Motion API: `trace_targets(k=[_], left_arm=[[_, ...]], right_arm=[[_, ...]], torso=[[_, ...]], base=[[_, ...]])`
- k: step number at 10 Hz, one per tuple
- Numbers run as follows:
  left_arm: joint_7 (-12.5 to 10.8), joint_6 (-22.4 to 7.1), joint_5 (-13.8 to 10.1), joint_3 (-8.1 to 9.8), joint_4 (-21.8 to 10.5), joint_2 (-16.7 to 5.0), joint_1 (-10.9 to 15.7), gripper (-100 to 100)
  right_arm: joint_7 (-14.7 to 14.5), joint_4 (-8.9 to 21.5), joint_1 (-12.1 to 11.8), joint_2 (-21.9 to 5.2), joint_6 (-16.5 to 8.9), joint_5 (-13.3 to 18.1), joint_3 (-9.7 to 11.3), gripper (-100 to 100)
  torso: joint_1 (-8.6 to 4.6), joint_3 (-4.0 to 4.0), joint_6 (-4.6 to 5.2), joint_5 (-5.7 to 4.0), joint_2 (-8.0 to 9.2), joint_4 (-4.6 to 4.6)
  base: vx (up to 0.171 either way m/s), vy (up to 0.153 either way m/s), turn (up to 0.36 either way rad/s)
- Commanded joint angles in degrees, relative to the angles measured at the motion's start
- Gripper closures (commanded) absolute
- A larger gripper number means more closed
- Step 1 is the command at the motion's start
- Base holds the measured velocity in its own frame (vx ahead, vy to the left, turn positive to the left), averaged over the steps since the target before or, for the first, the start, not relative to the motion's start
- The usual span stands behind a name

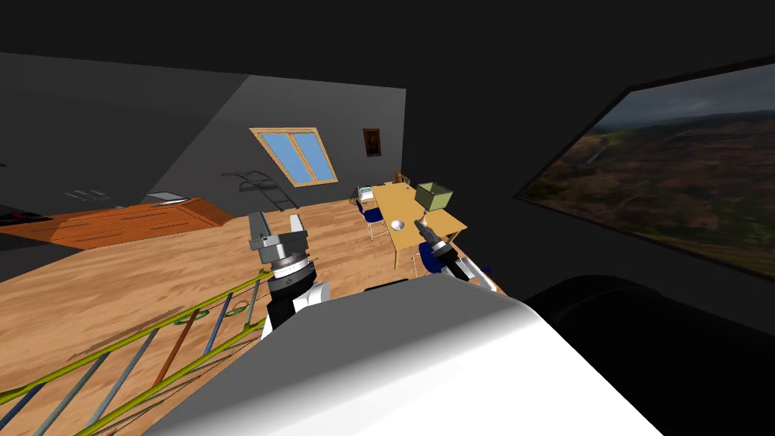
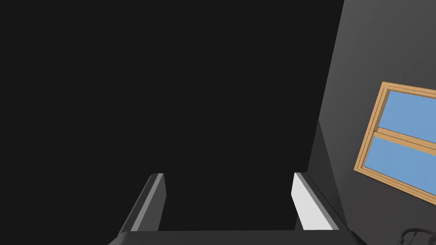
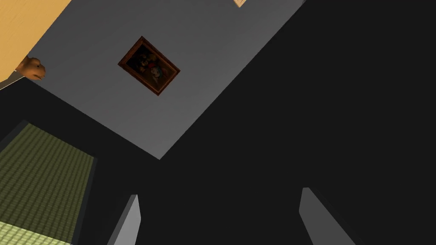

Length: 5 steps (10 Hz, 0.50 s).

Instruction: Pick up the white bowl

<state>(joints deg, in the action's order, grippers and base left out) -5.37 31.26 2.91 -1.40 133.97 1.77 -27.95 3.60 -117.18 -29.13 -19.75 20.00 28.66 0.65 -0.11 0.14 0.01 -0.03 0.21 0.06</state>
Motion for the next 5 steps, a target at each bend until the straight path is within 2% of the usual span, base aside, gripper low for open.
trace_targets(k=[1,2,4,5], left_arm=[[0.0,0.0,0.0,0.0,0.0,0.0,0.0,0],[0.0,0.0,0.0,0.0,0.0,0.0,0.0,0],[0.0,0.0,0.0,0.0,0.0,0.0,0.0,0],[0.0,0.0,0.0,0.0,0.0,0.0,0.0,0]], right_arm=[[-0.5,1.3,-0.3,-2.0,-1.3,2.9,-0.3,-100],[-0.5,1.3,-0.3,-2.0,-1.3,3.3,-0.3,-100],[-1.7,4.6,-0.5,-5.3,-3.3,7.4,-0.6,-100],[-1.7,4.6,-0.5,-5.3,-3.3,8.7,-0.6,-100]], torso=[[0.0,0.0,0.0,0.0,0.0,0.0],[0.0,-0.01,-0.01,0.01,-0.01,-0.01],[0.02,-0.05,-0.02,0.01,-0.08,-0.02],[0.03,-0.02,-0.03,0.01,-0.02,-0.01]], base=[[-0.058,-0.011,0.146],[-0.045,-0.011,0.071],[-0.06,0.002,0.207],[-0.054,-0.001,0.09]])
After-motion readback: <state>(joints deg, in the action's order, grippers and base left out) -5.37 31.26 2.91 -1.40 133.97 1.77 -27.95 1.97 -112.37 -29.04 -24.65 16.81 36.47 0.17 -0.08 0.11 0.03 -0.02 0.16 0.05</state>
